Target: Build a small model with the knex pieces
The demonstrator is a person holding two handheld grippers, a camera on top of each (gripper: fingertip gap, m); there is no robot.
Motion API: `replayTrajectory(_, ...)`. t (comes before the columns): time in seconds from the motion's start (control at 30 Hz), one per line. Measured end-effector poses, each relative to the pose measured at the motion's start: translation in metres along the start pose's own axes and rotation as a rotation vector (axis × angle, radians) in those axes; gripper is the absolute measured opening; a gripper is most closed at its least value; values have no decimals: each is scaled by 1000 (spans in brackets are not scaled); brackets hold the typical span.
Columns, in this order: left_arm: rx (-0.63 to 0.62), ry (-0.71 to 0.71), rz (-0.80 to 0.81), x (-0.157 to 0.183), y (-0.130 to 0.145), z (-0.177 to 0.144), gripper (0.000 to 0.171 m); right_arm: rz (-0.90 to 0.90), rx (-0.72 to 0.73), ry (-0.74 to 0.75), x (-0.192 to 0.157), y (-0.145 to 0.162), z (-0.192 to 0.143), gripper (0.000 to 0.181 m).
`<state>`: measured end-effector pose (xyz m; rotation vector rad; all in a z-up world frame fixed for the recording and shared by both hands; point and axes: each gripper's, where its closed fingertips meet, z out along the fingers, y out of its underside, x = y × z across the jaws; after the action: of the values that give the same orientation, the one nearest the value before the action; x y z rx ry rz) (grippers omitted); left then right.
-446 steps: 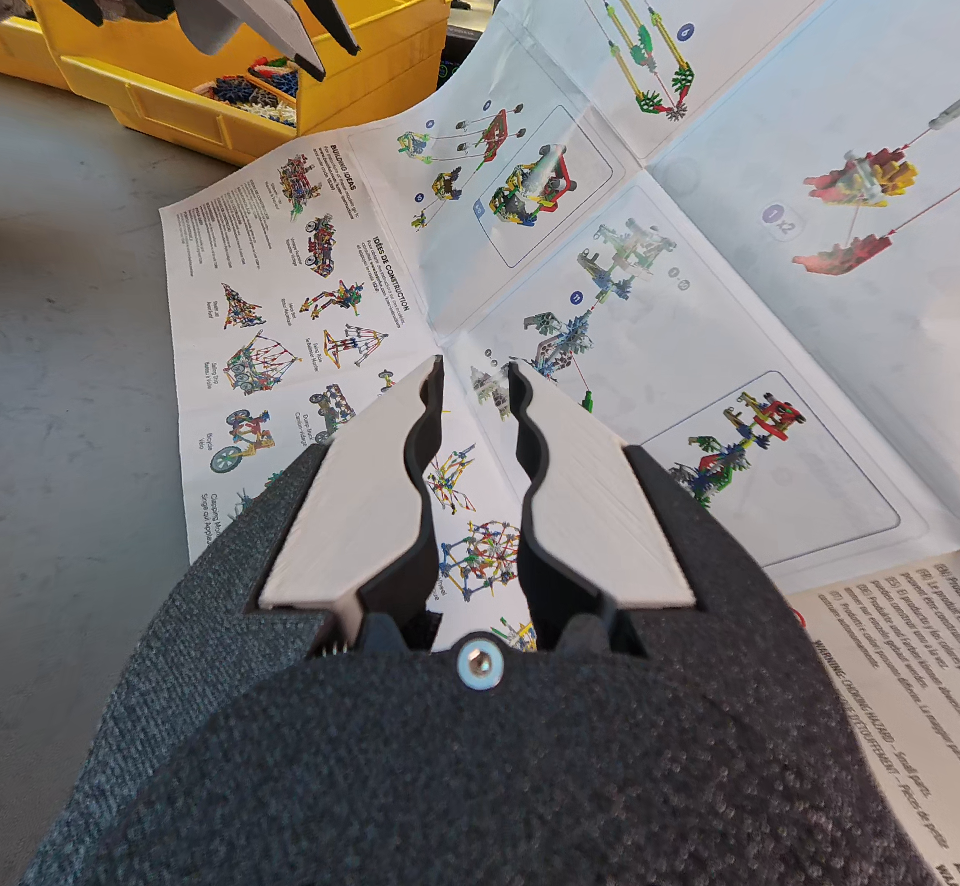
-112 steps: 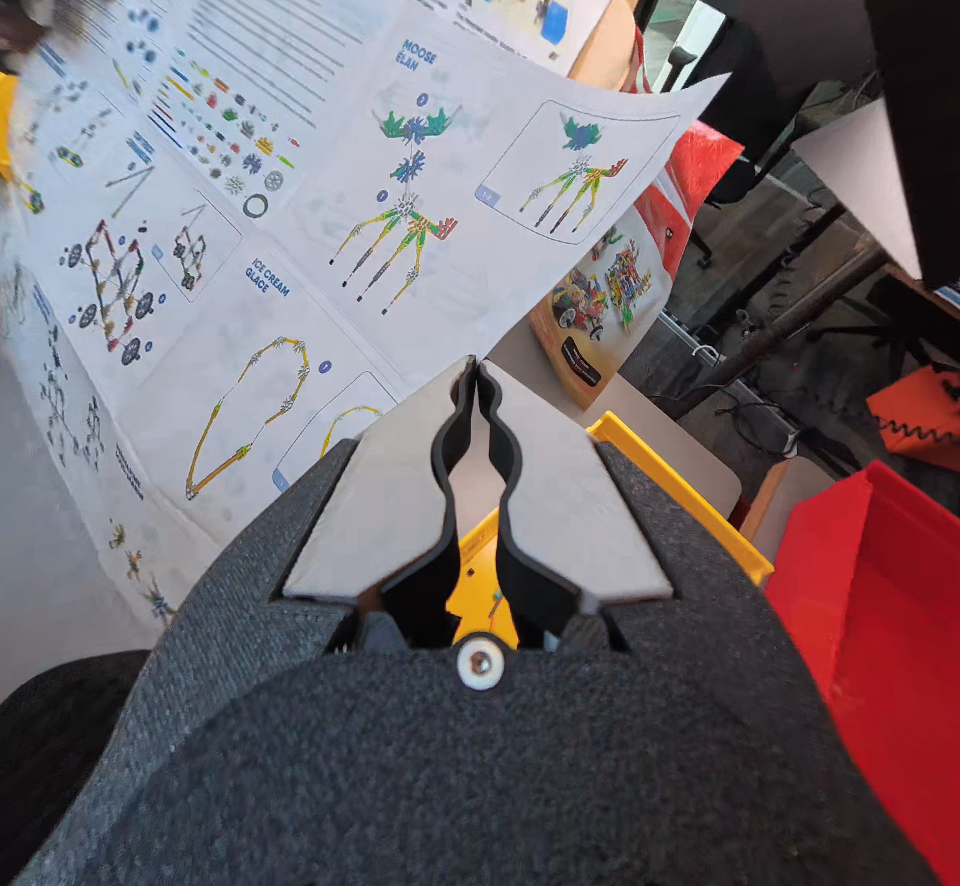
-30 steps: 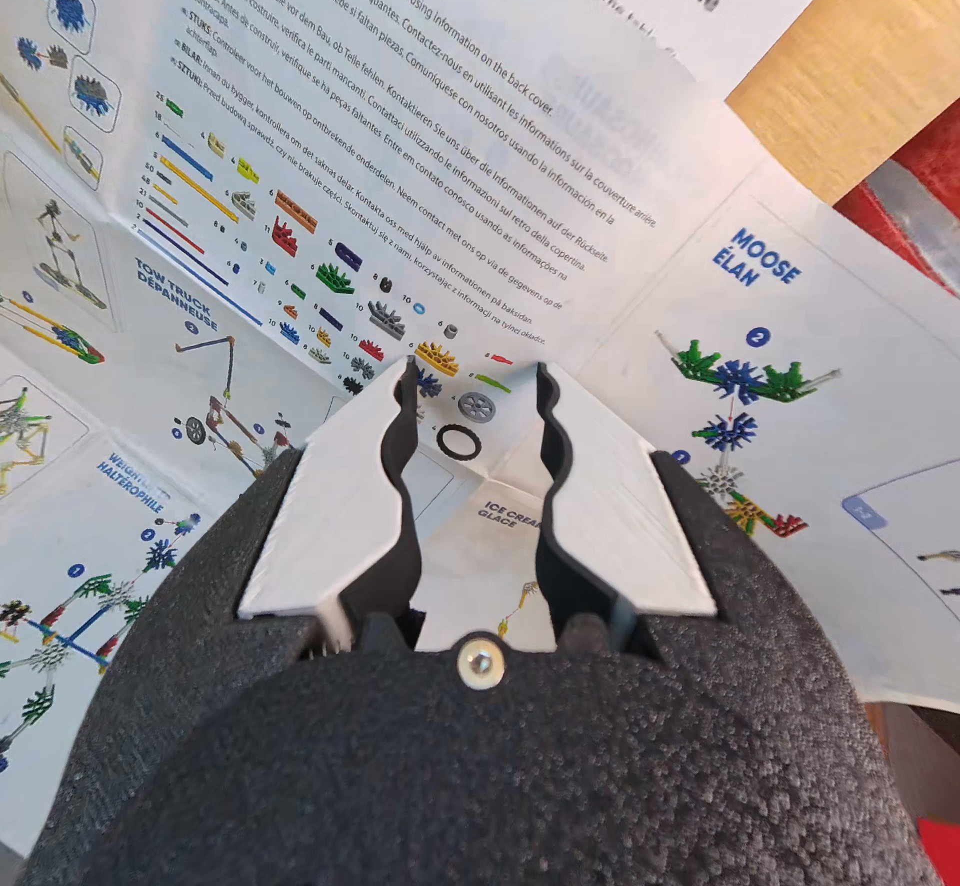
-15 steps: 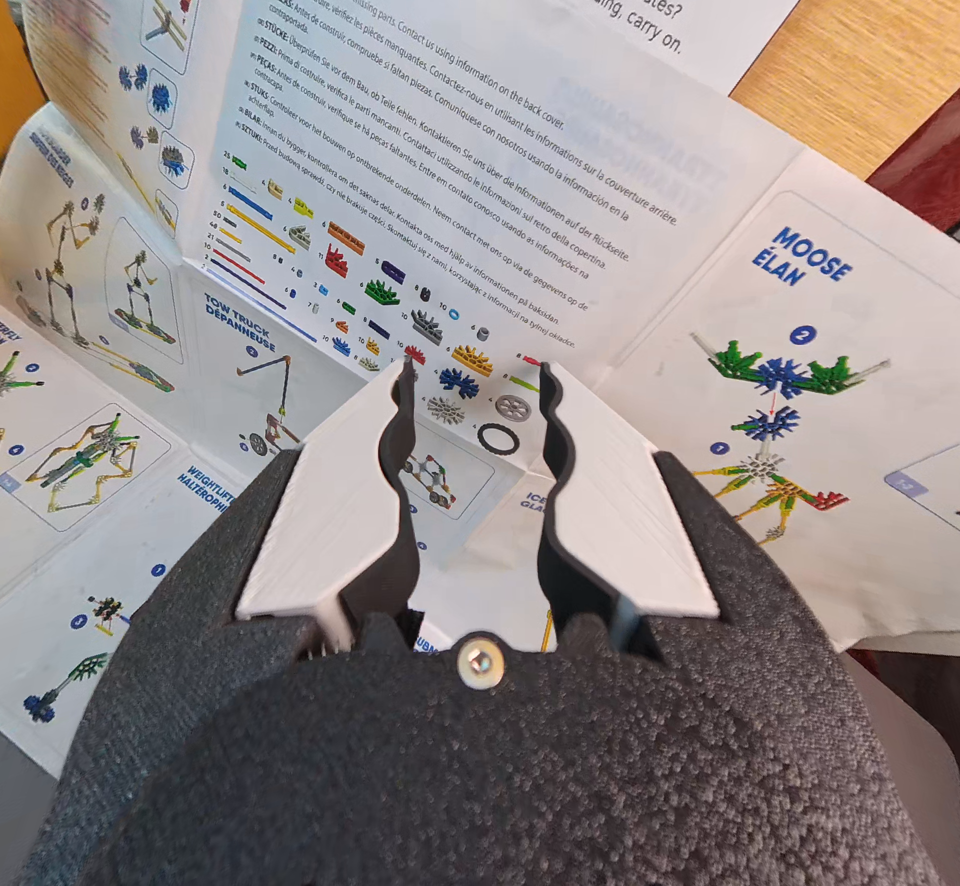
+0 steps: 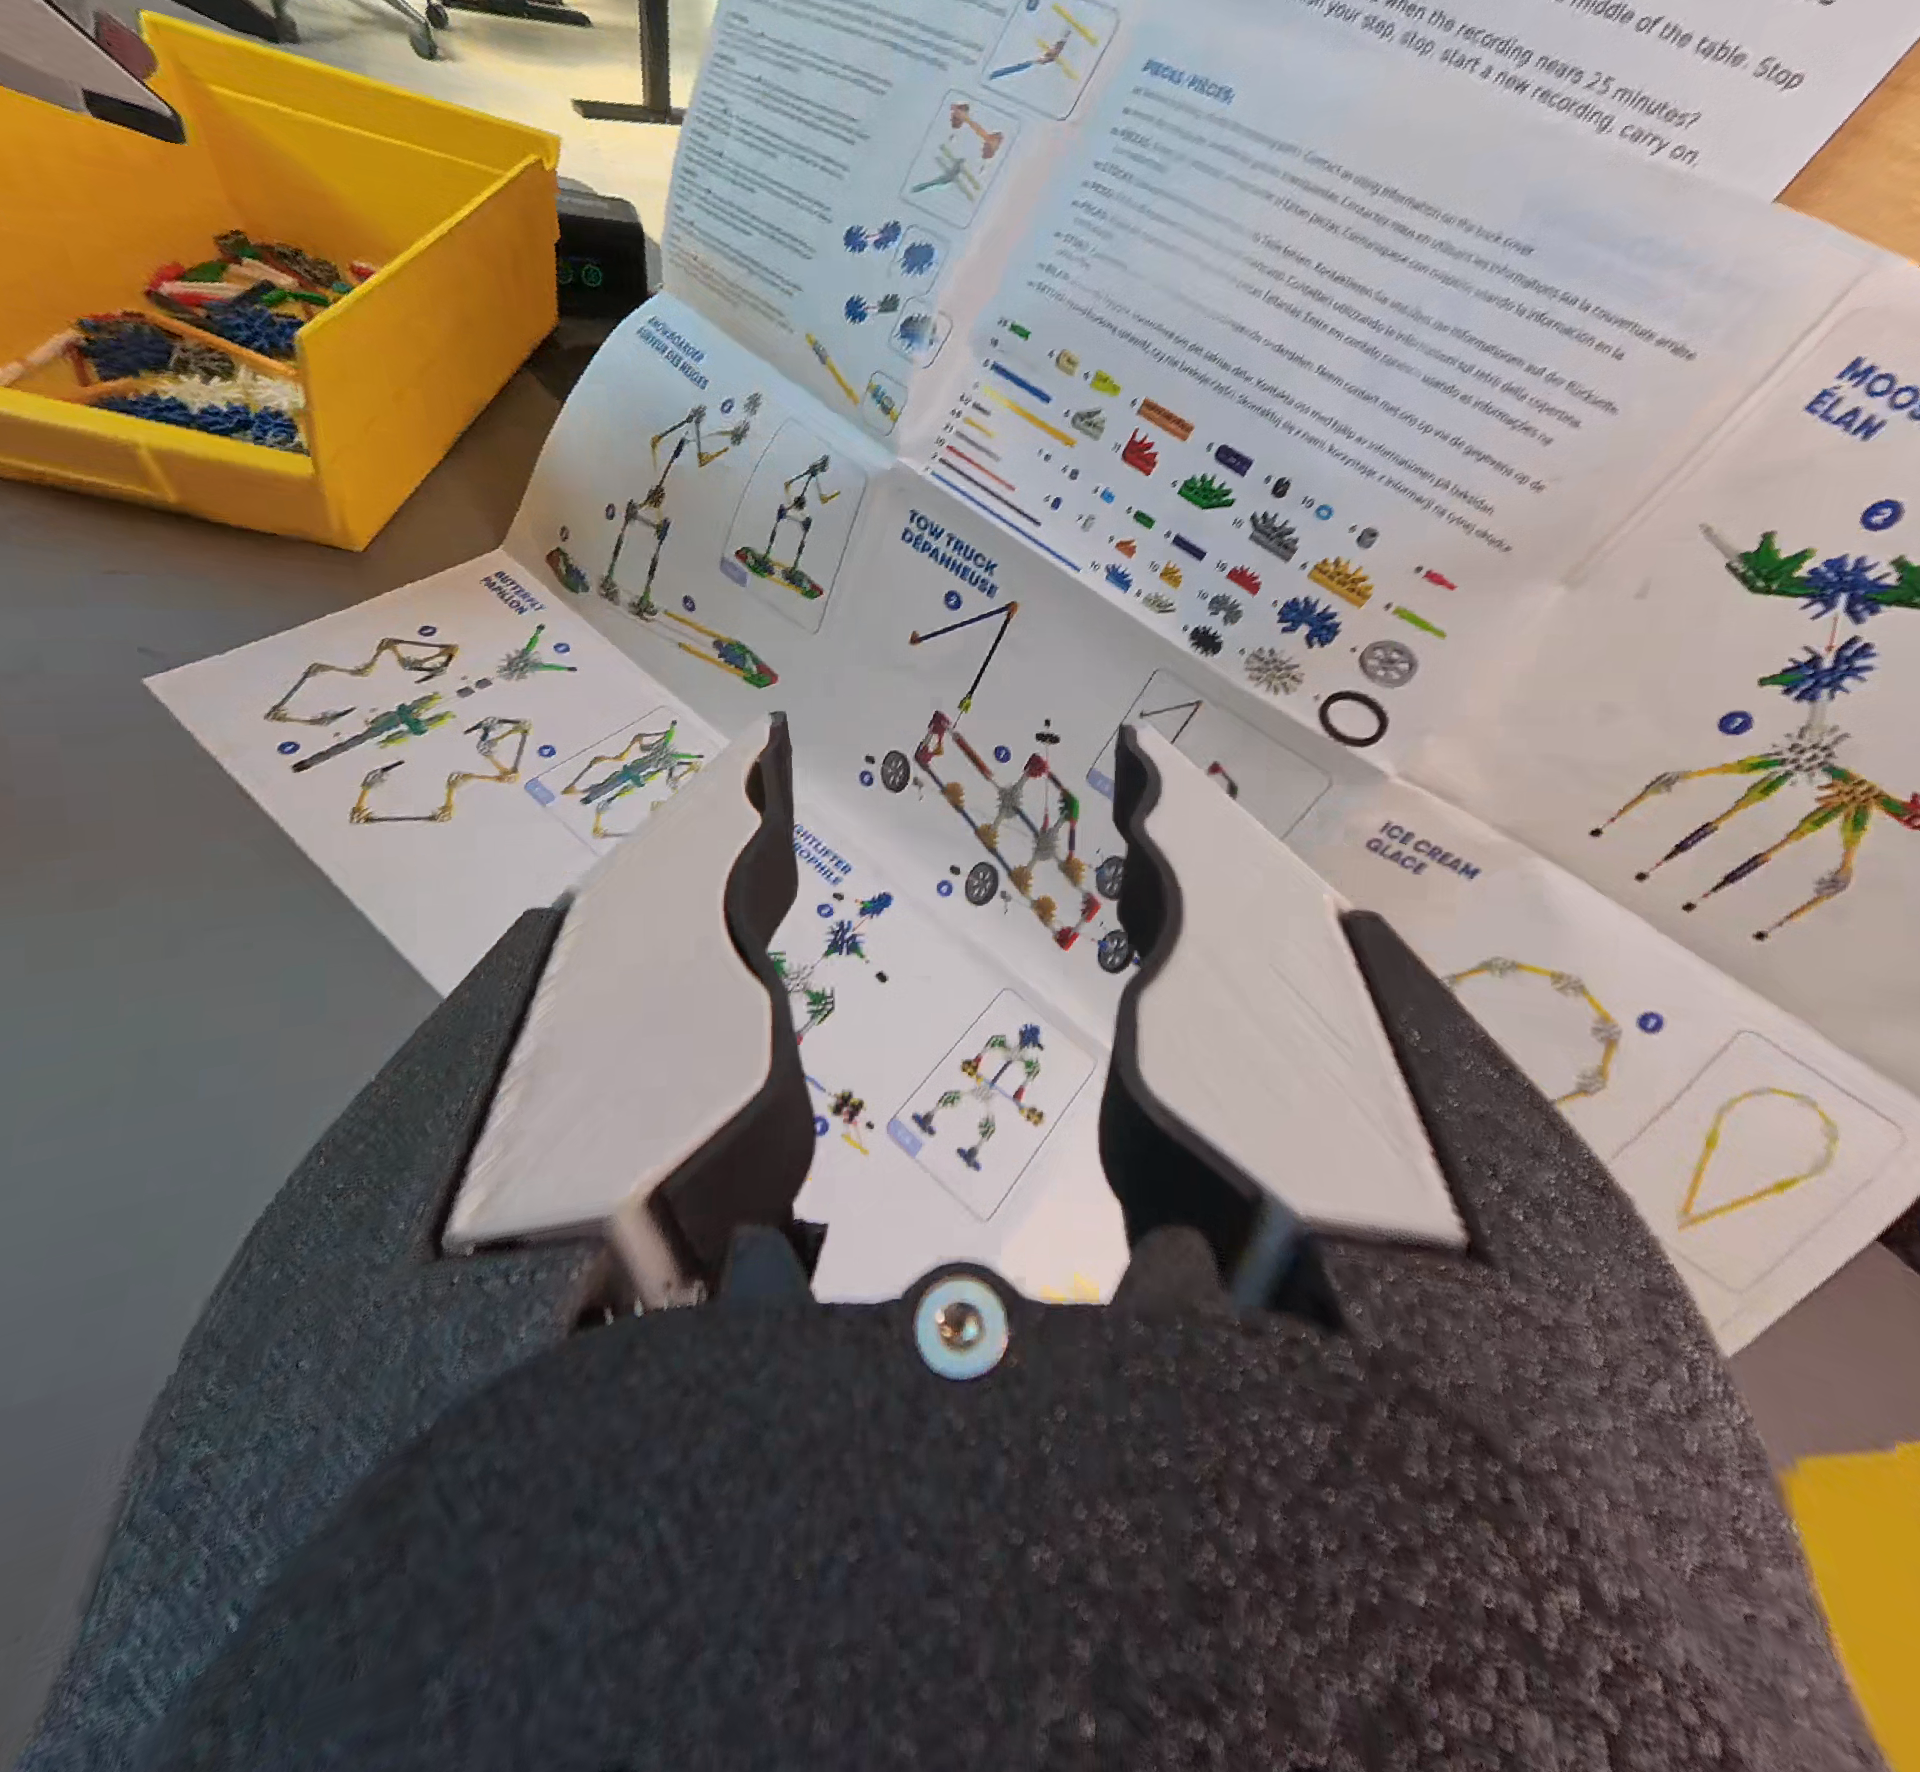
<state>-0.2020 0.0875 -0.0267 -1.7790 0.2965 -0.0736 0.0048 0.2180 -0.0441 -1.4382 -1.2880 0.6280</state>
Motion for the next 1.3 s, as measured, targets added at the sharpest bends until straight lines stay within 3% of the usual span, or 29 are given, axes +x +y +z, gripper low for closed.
replayTrajectory(0.1,-36,50,-60,25,40,-24,63,-6,-21,-39,-29,28,-19,63)
replayTrajectory(0.23,-112,101,-122,46,87,-58,61,23,-61,-125,-61,65,-36,63)
replayTrajectory(0.43,-39,64,-357,44,144,-91,54,181,82,-119,-56,78,-55,57)
replayTrajectory(0.57,50,23,-289,31,126,-102,50,210,135,-118,-58,78,-54,57)
replayTrajectory(0.8,-22,-1,-164,40,139,-96,50,73,121,-96,-67,81,-68,51)
replayTrajectory(1.0,-36,10,-160,44,139,-100,50,75,8,-177,-75,91,-78,55)
replayTrajectory(1.17,-89,-72,-145,46,141,-142,45,82,-219,-200,-85,133,-138,61)
replayTrajectory(1.3,-168,-195,-164,39,167,-194,37,179,-362,-94,-81,184,-204,64)
